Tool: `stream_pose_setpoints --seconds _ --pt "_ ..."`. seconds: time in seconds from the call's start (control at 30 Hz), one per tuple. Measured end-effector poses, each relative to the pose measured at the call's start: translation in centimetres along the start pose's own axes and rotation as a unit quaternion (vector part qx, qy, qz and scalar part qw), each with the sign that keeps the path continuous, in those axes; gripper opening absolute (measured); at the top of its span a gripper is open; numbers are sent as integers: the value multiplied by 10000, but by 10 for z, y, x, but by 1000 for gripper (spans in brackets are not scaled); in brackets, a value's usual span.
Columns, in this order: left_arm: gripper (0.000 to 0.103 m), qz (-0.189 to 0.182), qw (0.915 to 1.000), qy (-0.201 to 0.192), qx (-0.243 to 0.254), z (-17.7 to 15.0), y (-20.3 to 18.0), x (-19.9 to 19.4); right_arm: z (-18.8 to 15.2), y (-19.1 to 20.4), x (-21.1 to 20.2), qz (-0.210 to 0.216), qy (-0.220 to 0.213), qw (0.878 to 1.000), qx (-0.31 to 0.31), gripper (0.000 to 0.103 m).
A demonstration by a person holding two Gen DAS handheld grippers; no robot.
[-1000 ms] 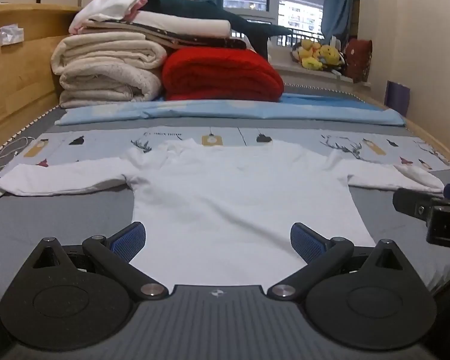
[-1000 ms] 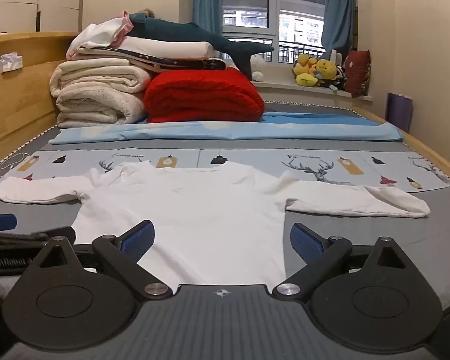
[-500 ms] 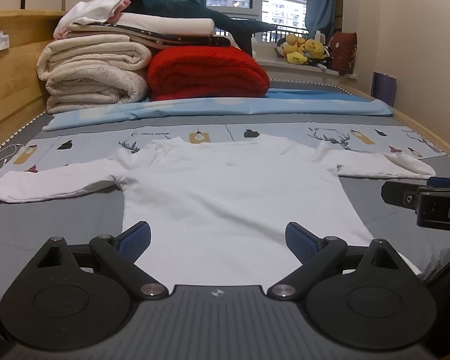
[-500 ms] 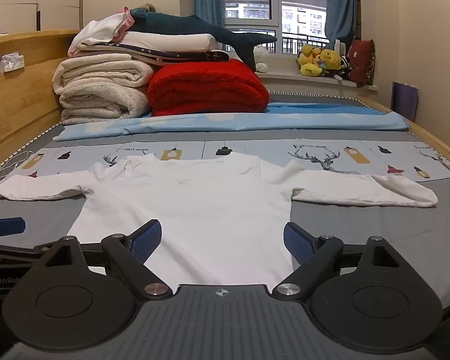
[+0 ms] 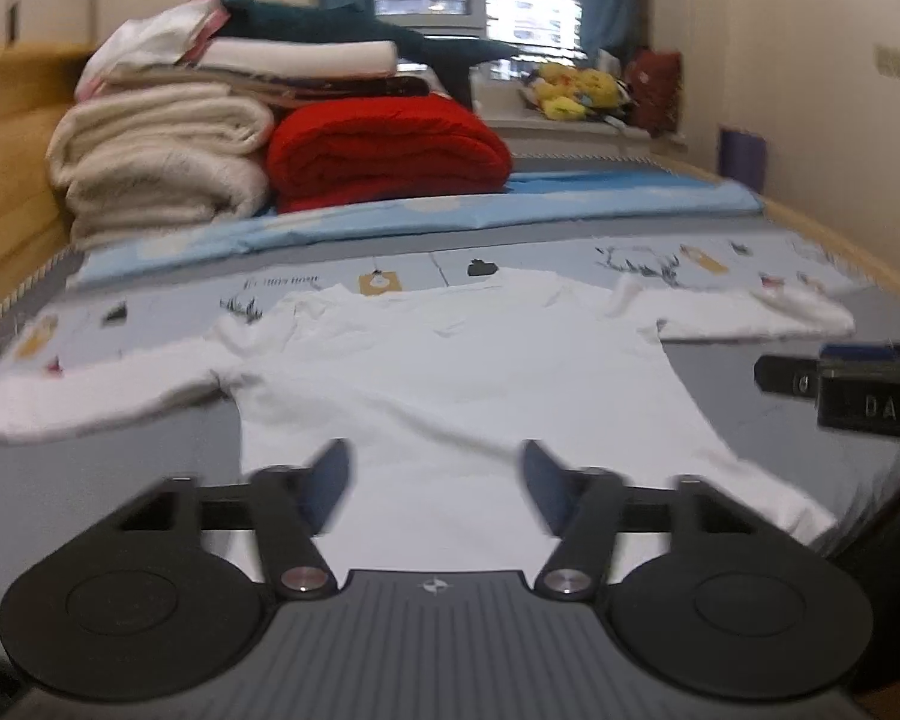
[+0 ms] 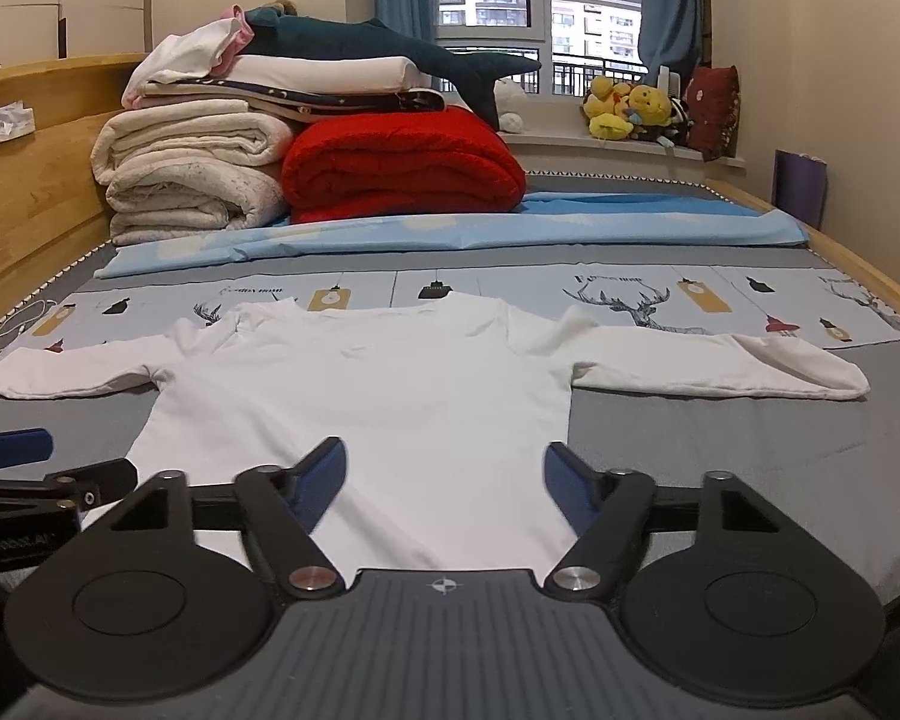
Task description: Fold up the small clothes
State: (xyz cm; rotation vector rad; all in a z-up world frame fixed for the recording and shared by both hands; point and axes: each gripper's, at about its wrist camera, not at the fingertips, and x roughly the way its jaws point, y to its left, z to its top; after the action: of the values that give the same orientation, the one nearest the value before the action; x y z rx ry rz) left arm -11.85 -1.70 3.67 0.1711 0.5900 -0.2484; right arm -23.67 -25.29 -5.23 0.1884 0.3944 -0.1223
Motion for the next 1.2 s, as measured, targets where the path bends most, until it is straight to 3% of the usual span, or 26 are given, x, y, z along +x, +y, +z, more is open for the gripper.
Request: stream_pose_setpoints --seconds 0.13,0.17,0.27,0.33,0.4,0.5,0.63,0.73,0.83,1.0,1.03,1.1,1.17,1.2 --pt "29 -129 9993 -78 336 46 -21 -3 2 -5 0 41 -45 10000 61 43" --pt "29 -147 9994 -100 300 50 -23 -5 2 -7 0 33 -67 9999 75 38" --pt "29 -205 9995 -218 38 44 11 -11 1 -13 0 -15 -64 9999 127 37" --pt "29 14 9994 111 -333 32 31 -1 3 -22 1 -102 -77 9997 199 37" --pt "29 117 9890 906 -1162 24 59 19 5 -40 1 -333 -90 9983 465 37" --pt "29 -37 9615 1684 -2173 12 100 44 1 -78 8 -651 220 9917 1087 37" --pt "29 50 9429 2233 -2469 -2 125 66 -20 -116 33 -714 1094 9767 1704 38" --pt "30 134 9342 2480 -2561 -17 131 85 -40 -125 52 -555 1673 9637 2005 38" --pt "31 372 9315 2658 -2455 -27 136 101 -54 -126 68 -372 2103 9499 2284 38" --pt "31 597 9242 2985 -2308 -41 133 123 -62 -117 78 -272 2387 9423 2333 43" --pt "25 573 9255 2985 -2260 -42 133 124 -63 -115 80 -294 2444 9417 2294 44" --pt "3 551 9287 2899 -2244 -44 143 121 -63 -114 89 -366 2627 9390 2189 44" --pt "3 551 9285 2590 -2602 -48 159 107 -66 -115 90 -463 2769 9351 2164 43" --pt "3 468 9292 2425 -2751 -47 166 100 -67 -116 89 -468 2764 9341 2212 30"
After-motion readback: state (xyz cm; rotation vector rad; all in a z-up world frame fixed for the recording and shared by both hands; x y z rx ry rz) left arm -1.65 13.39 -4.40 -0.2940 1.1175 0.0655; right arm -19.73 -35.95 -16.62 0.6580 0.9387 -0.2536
